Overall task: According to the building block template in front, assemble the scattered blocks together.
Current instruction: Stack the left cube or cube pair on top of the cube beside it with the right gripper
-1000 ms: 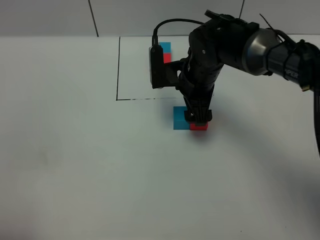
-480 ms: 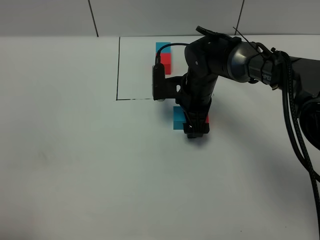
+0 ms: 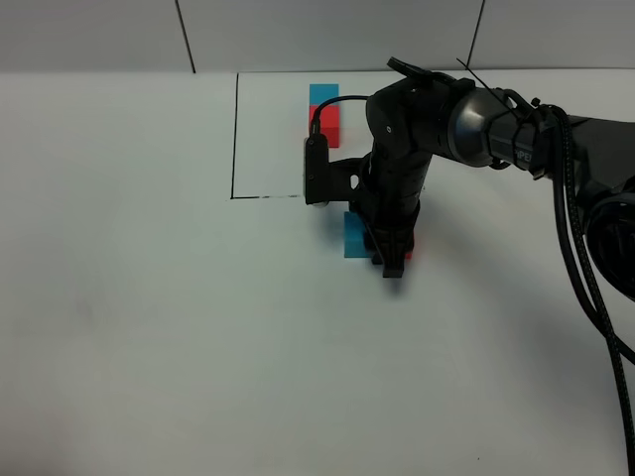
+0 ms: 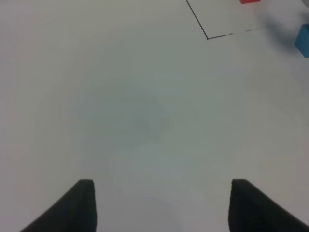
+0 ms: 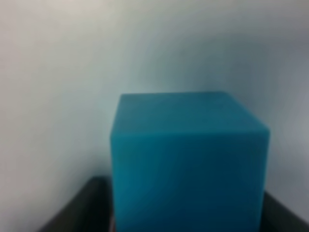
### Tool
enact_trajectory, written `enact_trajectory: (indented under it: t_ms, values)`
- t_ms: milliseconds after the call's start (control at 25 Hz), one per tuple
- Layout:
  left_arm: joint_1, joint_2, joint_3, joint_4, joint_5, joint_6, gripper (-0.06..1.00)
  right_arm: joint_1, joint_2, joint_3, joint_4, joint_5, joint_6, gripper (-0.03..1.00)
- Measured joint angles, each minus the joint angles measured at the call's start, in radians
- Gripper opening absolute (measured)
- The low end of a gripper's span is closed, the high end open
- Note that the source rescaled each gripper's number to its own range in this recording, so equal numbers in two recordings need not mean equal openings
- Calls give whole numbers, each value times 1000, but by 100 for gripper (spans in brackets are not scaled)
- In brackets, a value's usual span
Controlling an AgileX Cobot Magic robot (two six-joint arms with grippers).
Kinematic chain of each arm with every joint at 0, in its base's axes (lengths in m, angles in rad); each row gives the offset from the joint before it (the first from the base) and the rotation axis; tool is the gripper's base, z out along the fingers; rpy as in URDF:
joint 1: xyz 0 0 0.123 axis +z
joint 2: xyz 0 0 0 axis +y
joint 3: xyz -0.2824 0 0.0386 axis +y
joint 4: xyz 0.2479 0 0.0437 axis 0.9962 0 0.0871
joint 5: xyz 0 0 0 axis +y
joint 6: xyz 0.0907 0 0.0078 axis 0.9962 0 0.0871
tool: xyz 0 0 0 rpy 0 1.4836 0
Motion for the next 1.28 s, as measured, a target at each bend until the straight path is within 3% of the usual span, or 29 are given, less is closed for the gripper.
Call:
enact_trajectory:
  t_ms: [240,360,600,720,920,1280]
  values:
    - [0,0,0,0,0,0,30,0,0,-2,0,-9,79,1]
    - [0,0,0,0,0,-1,30,0,-16,-2,38,-5,254,1]
    - [0,0,0,0,0,-1,30,19,-92,-5,75,122,986,1]
    - [0,0,0,0,0,-1,30,42,-94,-5,68,151,1221,1]
    - [0,0,0,0,0,0,30,90,-94,-5,53,96,1386,1]
    - [0,0,0,0,-1,0,30,132,-34,-5,-17,32,1535,1]
